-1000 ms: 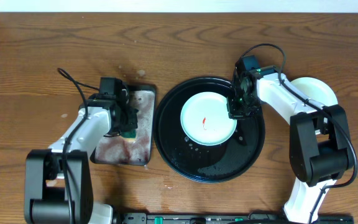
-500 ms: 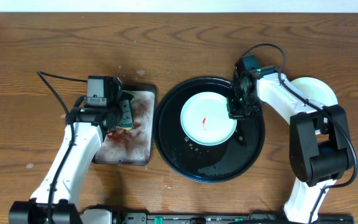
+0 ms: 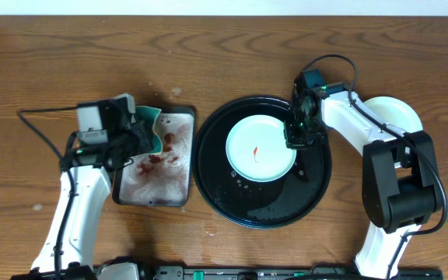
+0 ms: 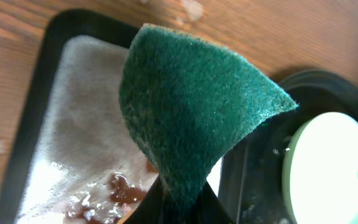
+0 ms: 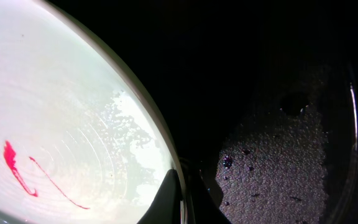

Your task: Clean dirty plates on tray and stack at the side

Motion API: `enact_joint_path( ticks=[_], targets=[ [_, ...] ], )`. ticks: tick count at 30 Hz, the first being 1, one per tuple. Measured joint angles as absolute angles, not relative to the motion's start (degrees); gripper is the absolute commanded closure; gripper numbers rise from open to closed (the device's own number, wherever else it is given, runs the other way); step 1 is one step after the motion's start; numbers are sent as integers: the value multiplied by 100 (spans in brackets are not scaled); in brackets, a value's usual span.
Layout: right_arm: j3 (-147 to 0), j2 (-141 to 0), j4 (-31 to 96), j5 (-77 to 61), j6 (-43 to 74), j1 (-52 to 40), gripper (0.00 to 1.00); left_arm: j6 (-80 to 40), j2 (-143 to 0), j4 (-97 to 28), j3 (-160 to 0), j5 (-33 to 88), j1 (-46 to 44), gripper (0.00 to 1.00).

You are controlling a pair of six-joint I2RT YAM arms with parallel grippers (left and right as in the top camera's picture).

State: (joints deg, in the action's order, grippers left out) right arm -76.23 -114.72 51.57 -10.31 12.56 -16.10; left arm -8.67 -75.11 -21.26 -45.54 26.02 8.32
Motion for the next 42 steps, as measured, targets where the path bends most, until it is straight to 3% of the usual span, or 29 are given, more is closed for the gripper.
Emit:
enact_joint_path(
  ticks=[7, 15, 42],
  targets=[
    [-7623, -11472, 5159, -1031, 1256, -1610, 99, -674, -7511, -1704, -4036, 4335, 1761, 93],
    [-7623, -11472, 5159, -1031, 1256, -1610, 99, -593, -7511, -1660, -3879, 5190, 2440, 92],
    [-7623, -11472, 5159, -1031, 1256, -1610, 99, -591, -7511, -1625, -3876, 5540, 2456, 93]
  ],
)
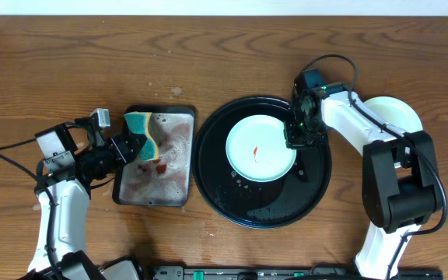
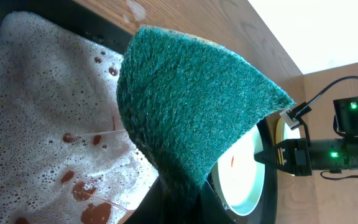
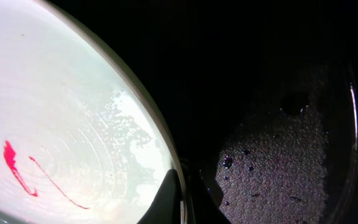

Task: Clean dirty plates on tray and stack at the side
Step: 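Lift the green sponge out of the basin with the left gripper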

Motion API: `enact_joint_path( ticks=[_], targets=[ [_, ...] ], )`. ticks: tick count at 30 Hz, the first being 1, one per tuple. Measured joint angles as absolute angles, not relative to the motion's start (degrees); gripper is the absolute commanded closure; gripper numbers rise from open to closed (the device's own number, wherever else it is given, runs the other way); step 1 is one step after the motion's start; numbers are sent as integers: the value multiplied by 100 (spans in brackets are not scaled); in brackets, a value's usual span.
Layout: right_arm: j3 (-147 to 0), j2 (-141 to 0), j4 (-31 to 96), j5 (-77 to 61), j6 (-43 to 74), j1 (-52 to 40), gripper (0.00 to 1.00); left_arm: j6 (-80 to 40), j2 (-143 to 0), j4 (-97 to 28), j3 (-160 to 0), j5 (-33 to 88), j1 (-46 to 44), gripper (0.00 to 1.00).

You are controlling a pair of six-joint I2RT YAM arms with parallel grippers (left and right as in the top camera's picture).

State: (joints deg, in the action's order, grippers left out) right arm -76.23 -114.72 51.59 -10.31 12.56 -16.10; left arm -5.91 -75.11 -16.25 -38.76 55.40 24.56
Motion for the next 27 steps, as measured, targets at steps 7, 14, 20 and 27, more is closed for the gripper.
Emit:
enact_joint_path(
  ticks=[7, 14, 20, 27],
  targets=[
    [-7623, -11472, 5159, -1031, 1256, -1610, 99, -591, -7511, -1387, -3870, 5542, 2456, 93],
    [-7623, -11472, 5159, -1031, 1256, -1610, 99, -589, -7511, -720, -3865, 5553, 2456, 93],
    [-7623, -11472, 5159, -1031, 1256, -1610, 99, -589, -7511, -572, -3865, 5559, 2456, 92],
    [-7623, -11472, 5157, -1031, 1256, -1610, 99, -589, -7511, -556, -3865, 5559, 2456, 93]
  ],
)
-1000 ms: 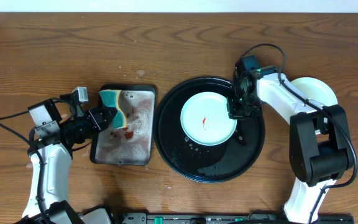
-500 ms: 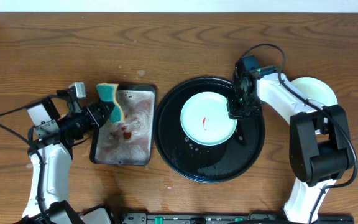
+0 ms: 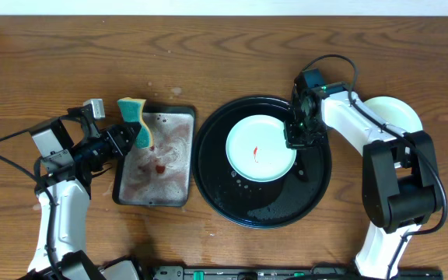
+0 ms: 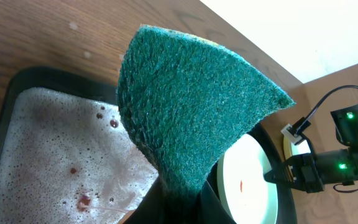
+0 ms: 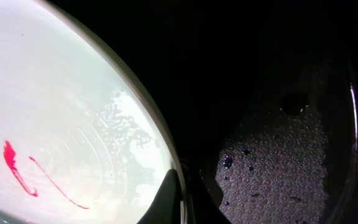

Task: Clean dirty plates on tray and stack at the side
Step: 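Lift the green sponge out of the basin with the left gripper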

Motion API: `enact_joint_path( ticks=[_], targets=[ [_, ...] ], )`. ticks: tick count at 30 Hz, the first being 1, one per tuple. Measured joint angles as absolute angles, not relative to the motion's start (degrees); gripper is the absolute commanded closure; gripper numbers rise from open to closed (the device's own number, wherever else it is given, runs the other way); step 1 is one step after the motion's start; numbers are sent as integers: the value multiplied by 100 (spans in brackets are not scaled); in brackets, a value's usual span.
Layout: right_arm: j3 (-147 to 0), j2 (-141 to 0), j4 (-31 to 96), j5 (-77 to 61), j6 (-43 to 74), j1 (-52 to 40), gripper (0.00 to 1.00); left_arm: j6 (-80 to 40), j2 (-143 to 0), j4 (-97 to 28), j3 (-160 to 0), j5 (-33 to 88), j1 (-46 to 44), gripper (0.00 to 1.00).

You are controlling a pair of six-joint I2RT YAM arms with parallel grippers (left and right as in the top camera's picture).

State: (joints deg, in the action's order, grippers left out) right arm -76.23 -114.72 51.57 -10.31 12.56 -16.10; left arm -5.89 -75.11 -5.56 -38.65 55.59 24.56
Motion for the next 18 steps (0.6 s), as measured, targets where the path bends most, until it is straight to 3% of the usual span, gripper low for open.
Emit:
enact_joint_path(
  ticks=[12, 18],
  targets=[
    [-7623, -11472, 5181, -1031, 1256, -1610, 99, -591, -7511, -552, -3865, 5483, 2346, 93],
    [-7627, -11472, 5288, -972, 1256, -1680, 99, -596, -7511, -845, -3865, 4560, 1669, 93]
  ],
)
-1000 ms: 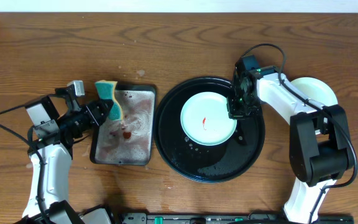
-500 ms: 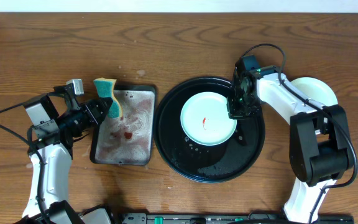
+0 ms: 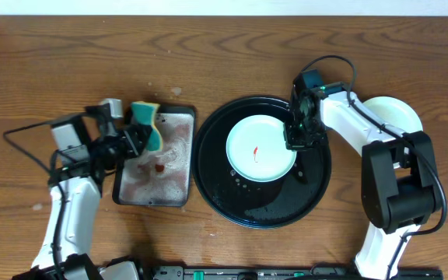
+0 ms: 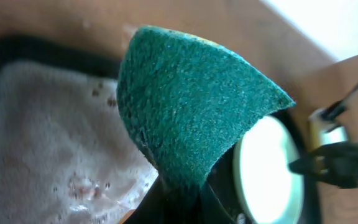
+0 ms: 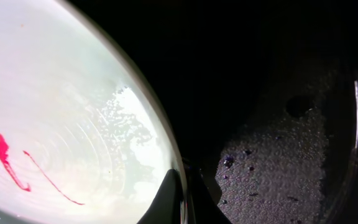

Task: Clean dirty plates on tray and stack at the side
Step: 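Lift the green sponge out of the basin with the left gripper, then scrub the pale green plate on the tray with the sponge in left gripper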

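Note:
A white plate (image 3: 260,148) with a red streak (image 5: 8,163) lies in the round black tray (image 3: 263,204). My right gripper (image 5: 183,194) is shut on the plate's right rim, one finger inside it, one outside. My left gripper (image 4: 178,200) is shut on a green sponge (image 4: 191,106), folded and held above the rectangular black tray of pinkish suds (image 3: 176,190). From overhead the sponge (image 3: 147,124) hangs over that tray's top left part. A clean white plate (image 3: 399,113) sits at the far right.
Red specks float in the foamy water (image 4: 55,155) of the rectangular tray. Water droplets lie on the round tray's floor (image 5: 278,168). Wet spots mark the wooden table (image 3: 169,91) above the rectangular tray. The right arm's cable (image 3: 341,66) loops over the round tray's top right.
My left gripper with the sponge has moved right, from the rectangular tray's upper left corner to over its top left part. The right gripper still grips the plate rim, unmoved.
My left gripper held the green sponge over the soapy tray's upper part. Then the arm sat further left, the sponge still over the suds, then at the tray's corner, now back over it. My right gripper stayed shut on the streaked plate's rim throughout.

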Motion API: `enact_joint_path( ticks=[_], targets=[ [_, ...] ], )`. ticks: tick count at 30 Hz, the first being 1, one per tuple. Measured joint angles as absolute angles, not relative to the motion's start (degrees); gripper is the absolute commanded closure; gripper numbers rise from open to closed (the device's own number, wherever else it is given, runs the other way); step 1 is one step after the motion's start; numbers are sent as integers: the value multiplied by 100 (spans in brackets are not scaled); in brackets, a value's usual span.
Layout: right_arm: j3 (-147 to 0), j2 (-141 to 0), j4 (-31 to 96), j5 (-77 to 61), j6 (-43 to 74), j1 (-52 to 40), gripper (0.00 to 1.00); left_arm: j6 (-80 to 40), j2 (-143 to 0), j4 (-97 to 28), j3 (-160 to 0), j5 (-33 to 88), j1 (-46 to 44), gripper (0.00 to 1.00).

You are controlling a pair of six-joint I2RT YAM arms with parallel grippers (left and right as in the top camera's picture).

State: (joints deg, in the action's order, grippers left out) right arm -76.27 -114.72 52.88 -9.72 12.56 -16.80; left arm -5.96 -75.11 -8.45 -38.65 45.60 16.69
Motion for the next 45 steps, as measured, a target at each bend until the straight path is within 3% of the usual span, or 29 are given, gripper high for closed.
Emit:
enact_joint_path(
  ticks=[9, 17, 24, 32, 45],
  targets=[
    [-7640, -11472, 5295, -869, 1192, -2071, 99, -596, -7511, -1483, -3859, 2414, 550, 93],
    [-7640, -11472, 5308, -899, 1094, -2093, 99, -707, -7511, -1710, -3861, 1638, 80, 93],
    [-7640, -11472, 5286, -991, 958, -2093, 99, -812, -7511, -2331, -4375, 1463, -283, 93],
    [-7638, -11472, 5290, -1059, 956, -2093, 99, -1413, -7605, -2300, -4672, 1520, -1337, 93],
    [-7638, -11472, 5290, -1068, 956, -2110, 99, -2078, -9166, -2318, -5946, 2329, -2279, 93]
  ],
)
